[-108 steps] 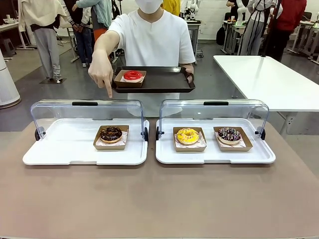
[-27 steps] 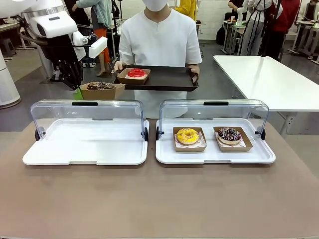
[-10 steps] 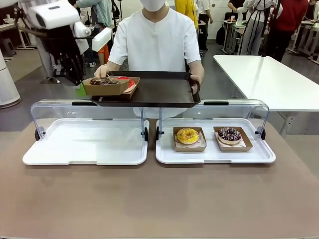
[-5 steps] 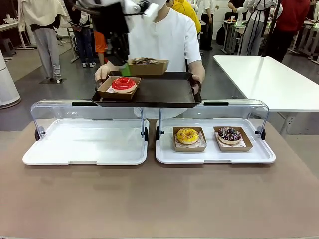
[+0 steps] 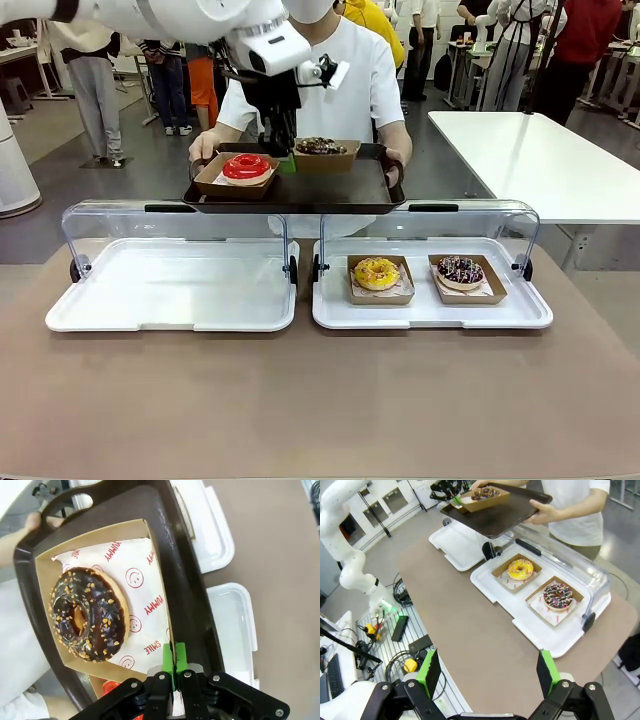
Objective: Provide the desired donut to the person.
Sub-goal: Place the picked Paper togo box onto the Handle tray extended by the person.
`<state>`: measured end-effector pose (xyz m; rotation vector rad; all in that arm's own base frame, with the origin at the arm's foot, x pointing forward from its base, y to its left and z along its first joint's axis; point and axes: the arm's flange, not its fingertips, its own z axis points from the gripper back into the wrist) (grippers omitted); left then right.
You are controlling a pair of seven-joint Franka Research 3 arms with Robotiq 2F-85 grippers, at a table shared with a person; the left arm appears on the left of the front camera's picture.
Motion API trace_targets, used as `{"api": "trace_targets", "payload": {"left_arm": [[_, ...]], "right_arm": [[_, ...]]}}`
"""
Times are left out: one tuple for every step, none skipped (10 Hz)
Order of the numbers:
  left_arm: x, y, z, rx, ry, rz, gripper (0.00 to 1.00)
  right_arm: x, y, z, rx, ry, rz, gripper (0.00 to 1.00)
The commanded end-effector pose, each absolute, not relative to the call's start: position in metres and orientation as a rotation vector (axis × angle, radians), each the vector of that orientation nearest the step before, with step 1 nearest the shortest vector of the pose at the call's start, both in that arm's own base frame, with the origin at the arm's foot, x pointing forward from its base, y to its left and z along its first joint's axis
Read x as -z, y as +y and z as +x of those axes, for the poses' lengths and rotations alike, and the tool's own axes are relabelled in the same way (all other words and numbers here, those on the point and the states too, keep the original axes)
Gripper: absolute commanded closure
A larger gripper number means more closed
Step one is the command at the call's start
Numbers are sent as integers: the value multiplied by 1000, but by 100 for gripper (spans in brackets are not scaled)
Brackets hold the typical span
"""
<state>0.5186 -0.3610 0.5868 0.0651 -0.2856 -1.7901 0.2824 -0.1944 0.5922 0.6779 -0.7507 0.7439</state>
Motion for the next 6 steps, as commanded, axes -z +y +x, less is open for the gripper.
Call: {"api": "trace_targets", "payload": {"left_arm": [[-578,-366,527,1787,-275,111,98],[-571,-366,529,1780,-277,105,98],[-567,-368,535,1779,-270,103,98],[-565,-371,540,1780,-255,111,98],[-560,-373,542,1761,-252,124,98],[-554,-376,543,1742,-251,123,98]], "right_arm": [[-592,-194,283,-756,-769,693,0],[-592,-194,283,-756,-769,693,0],[-592,-194,283,-756,-769,693,0],[-592,-194,283,-756,-769,693,0],[-592,-194,283,-756,-769,693,0],[-592,-194,283,-756,-769,693,0]]}}
